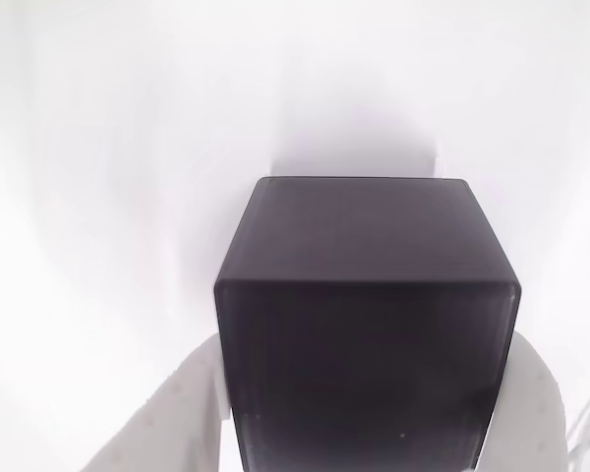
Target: Stack 3 Blocks on the chosen place.
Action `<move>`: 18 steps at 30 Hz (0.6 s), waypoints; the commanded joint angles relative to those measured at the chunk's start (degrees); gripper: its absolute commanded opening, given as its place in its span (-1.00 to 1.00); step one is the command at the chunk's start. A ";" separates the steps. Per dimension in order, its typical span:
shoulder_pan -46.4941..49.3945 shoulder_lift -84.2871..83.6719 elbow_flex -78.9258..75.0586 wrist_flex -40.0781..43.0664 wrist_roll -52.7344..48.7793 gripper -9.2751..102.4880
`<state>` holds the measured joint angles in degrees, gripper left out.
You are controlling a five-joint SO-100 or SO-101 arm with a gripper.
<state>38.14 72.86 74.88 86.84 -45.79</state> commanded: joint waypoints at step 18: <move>-24.87 30.59 -2.81 3.25 22.50 -0.47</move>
<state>16.96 99.32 74.79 90.26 -27.16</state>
